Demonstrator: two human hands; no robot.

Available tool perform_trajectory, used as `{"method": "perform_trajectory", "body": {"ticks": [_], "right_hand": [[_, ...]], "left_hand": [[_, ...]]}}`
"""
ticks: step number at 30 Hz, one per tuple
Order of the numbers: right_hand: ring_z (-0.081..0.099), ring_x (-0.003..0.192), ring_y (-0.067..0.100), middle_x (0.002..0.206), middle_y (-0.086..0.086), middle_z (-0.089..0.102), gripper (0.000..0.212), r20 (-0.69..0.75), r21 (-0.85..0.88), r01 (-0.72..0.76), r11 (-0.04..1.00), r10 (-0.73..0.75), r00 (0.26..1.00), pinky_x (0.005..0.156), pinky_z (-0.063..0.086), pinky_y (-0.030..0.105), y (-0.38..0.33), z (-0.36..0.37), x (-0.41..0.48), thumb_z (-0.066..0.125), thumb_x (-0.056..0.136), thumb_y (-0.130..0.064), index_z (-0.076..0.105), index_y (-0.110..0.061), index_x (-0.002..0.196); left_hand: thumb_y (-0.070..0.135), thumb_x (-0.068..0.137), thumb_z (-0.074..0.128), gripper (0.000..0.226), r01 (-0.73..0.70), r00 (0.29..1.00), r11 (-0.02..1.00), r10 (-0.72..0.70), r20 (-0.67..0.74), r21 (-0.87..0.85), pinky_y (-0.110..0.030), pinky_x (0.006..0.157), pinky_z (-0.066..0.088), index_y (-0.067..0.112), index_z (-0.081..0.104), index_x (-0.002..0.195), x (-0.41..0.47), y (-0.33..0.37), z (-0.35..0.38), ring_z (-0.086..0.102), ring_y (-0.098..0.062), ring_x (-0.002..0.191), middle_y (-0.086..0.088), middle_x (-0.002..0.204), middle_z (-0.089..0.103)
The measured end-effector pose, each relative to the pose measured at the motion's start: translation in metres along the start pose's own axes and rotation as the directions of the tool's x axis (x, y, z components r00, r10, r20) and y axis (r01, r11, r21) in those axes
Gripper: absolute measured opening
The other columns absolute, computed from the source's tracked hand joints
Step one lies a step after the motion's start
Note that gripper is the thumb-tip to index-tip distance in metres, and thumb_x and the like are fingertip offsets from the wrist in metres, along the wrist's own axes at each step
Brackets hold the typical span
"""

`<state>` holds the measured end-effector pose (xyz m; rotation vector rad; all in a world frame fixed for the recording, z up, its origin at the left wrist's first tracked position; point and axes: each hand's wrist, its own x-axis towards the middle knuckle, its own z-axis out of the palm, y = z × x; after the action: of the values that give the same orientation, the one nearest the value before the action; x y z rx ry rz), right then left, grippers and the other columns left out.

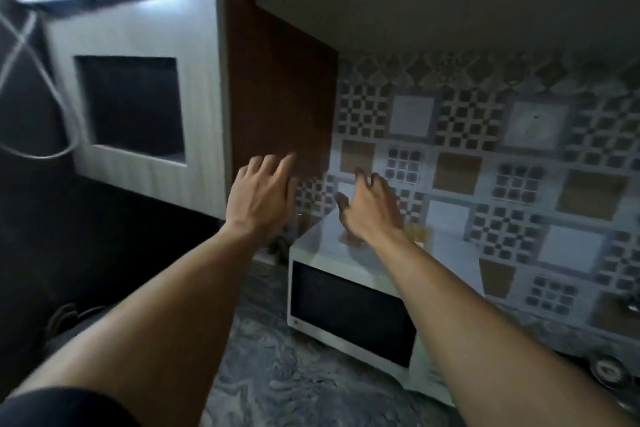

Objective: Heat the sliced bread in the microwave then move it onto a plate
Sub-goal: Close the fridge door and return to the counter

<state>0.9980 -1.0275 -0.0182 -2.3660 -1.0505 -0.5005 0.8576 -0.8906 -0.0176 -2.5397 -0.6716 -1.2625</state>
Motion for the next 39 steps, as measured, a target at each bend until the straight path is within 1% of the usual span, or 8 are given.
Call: {"method": "perform_trajectory", "body": {"ticks": [2, 6, 11, 22, 27, 30, 35, 39], "right_hand": [[0.037, 0.135, 0.039, 0.147, 0.02, 0.04, 0.065, -0.003, 0.042, 0.066, 0.997, -0.066, 0.998, 0.108, 0.039, 0.05, -0.025, -0.004, -0.013, 0.045, 0.101, -0.046, 0.024, -0.013, 0.154], [0.021, 0.149, 0.035, 0.163, 0.018, 0.02, 0.068, 0.026, 0.176, 0.178, 0.968, -0.186, 0.982, 0.118, 0.028, 0.049, -0.092, -0.017, -0.045, 0.042, 0.102, -0.046, 0.016, -0.019, 0.159], [0.022, 0.149, 0.035, 0.161, 0.022, 0.025, 0.067, -0.051, 0.251, 0.371, 0.894, -0.371, 0.927, 0.12, 0.024, 0.045, -0.181, -0.03, -0.071, 0.044, 0.102, -0.042, 0.021, -0.014, 0.158], [0.007, 0.153, 0.029, 0.165, 0.018, 0.01, 0.065, -0.066, 0.506, 0.531, 0.68, -0.583, 0.81, 0.124, 0.009, 0.048, -0.376, -0.012, -0.133, 0.039, 0.103, -0.042, 0.016, -0.02, 0.16], [0.001, 0.154, 0.028, 0.167, 0.016, 0.004, 0.065, -0.055, 0.586, 0.563, 0.584, -0.664, 0.746, 0.123, 0.004, 0.051, -0.44, 0.002, -0.15, 0.035, 0.104, -0.044, 0.009, -0.024, 0.16], [0.0, 0.155, 0.027, 0.167, 0.015, 0.003, 0.063, -0.08, 0.617, 0.596, 0.514, -0.713, 0.697, 0.122, 0.004, 0.052, -0.473, 0.005, -0.153, 0.032, 0.106, -0.043, 0.008, -0.026, 0.161], [-0.001, 0.155, 0.026, 0.167, 0.013, 0.002, 0.061, -0.103, 0.663, 0.632, 0.402, -0.787, 0.608, 0.123, 0.004, 0.051, -0.518, 0.016, -0.148, 0.031, 0.106, -0.044, 0.007, -0.028, 0.161], [-0.001, 0.155, 0.026, 0.168, 0.011, 0.001, 0.061, -0.121, 0.682, 0.661, 0.312, -0.843, 0.524, 0.123, 0.005, 0.052, -0.55, 0.028, -0.146, 0.029, 0.106, -0.045, 0.005, -0.03, 0.161]], "left_hand": [[0.037, 0.097, 0.04, 0.048, 0.044, 0.999, 0.998, -0.042, -0.03, 0.054, -0.044, 0.089, 0.044, 0.02, 0.043, 0.141, -0.02, -0.017, -0.032, 0.052, -0.031, 0.112, -0.007, 0.126, 0.058], [0.036, 0.096, 0.041, 0.051, 0.113, 0.992, 0.974, -0.098, -0.081, 0.197, -0.045, 0.099, 0.04, 0.017, 0.044, 0.143, -0.066, -0.057, -0.1, 0.048, -0.03, 0.122, -0.008, 0.132, 0.056], [0.038, 0.096, 0.039, 0.055, 0.233, 0.971, 0.906, -0.198, -0.131, 0.355, -0.047, 0.111, 0.032, 0.018, 0.035, 0.148, -0.109, -0.106, -0.172, 0.039, -0.031, 0.133, -0.009, 0.142, 0.047], [0.033, 0.093, 0.038, 0.066, 0.338, 0.941, 0.675, -0.263, -0.214, 0.656, -0.059, 0.119, 0.008, 0.017, 0.024, 0.155, -0.195, -0.223, -0.322, 0.014, -0.04, 0.148, -0.022, 0.158, 0.025], [0.025, 0.093, 0.042, 0.067, 0.256, 0.966, 0.631, -0.153, -0.207, 0.732, -0.058, 0.12, 0.003, 0.013, 0.021, 0.156, -0.208, -0.238, -0.34, 0.006, -0.04, 0.15, -0.023, 0.16, 0.017], [0.019, 0.091, 0.044, 0.071, 0.291, 0.957, 0.591, -0.179, -0.23, 0.753, -0.057, 0.12, 0.0, 0.007, 0.017, 0.156, -0.208, -0.245, -0.341, 0.003, -0.038, 0.151, -0.024, 0.161, 0.011], [0.018, 0.095, 0.02, 0.063, 0.322, 0.945, 0.478, -0.215, -0.246, 0.817, -0.055, 0.121, -0.002, 0.004, 0.014, 0.155, -0.217, -0.259, -0.35, 0.004, -0.037, 0.151, -0.023, 0.162, 0.009], [0.013, 0.091, 0.024, 0.066, 0.371, 0.925, 0.389, -0.238, -0.297, 0.844, -0.053, 0.122, -0.002, 0.005, 0.014, 0.156, -0.226, -0.272, -0.361, 0.004, -0.038, 0.151, -0.023, 0.162, 0.01]]}}
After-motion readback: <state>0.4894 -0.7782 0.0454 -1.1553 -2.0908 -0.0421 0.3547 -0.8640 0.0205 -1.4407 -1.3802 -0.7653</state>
